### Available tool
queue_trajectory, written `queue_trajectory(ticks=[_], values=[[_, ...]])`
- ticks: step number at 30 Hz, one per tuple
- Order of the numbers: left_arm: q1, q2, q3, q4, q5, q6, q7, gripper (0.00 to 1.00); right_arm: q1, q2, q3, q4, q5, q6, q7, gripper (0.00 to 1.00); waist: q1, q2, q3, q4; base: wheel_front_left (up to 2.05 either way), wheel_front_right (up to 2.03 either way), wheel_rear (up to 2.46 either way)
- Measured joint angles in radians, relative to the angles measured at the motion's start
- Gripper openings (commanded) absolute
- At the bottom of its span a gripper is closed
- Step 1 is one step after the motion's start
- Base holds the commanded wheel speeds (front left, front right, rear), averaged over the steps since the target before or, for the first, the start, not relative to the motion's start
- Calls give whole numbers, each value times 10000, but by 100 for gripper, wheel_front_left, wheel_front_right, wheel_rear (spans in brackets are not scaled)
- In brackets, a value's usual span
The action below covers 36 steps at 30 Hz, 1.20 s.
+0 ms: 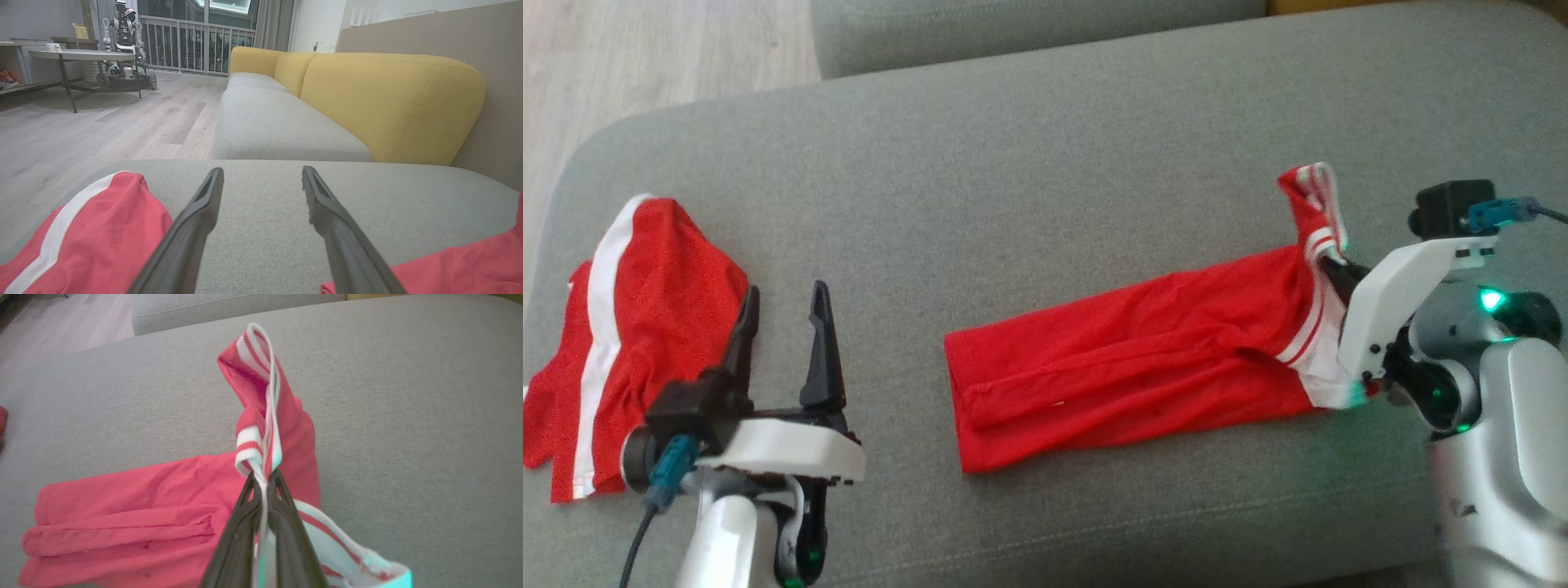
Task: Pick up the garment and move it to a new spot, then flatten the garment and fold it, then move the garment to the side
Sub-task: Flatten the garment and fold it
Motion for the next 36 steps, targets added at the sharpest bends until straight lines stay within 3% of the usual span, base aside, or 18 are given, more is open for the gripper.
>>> queue_trajectory(ticks=[6, 15, 24, 36], values=[[285, 0, -226, 38, -190, 188, 0, 100, 382, 81, 520, -543, 2069, 0, 445, 0, 0, 0, -370, 44, 0, 0, 0], [487, 4, -261, 17, -226, 265, 0, 100, 728, 79, 2675, 163, 4987, -2, -897, 0, 0, 0, -293, 335, 0, 0, 0], [430, 4, -389, 81, -326, 265, 0, 100, 661, 77, 4665, 1051, 5258, -2, -2063, 0, 0, 0, -40, 783, 0, 0, 0], [314, 4, -596, 201, -489, 278, 0, 100, -341, 33, 5937, 2667, 6067, -2, -3480, 0, 0, 0, 157, 1580, 0, 0, 0]])
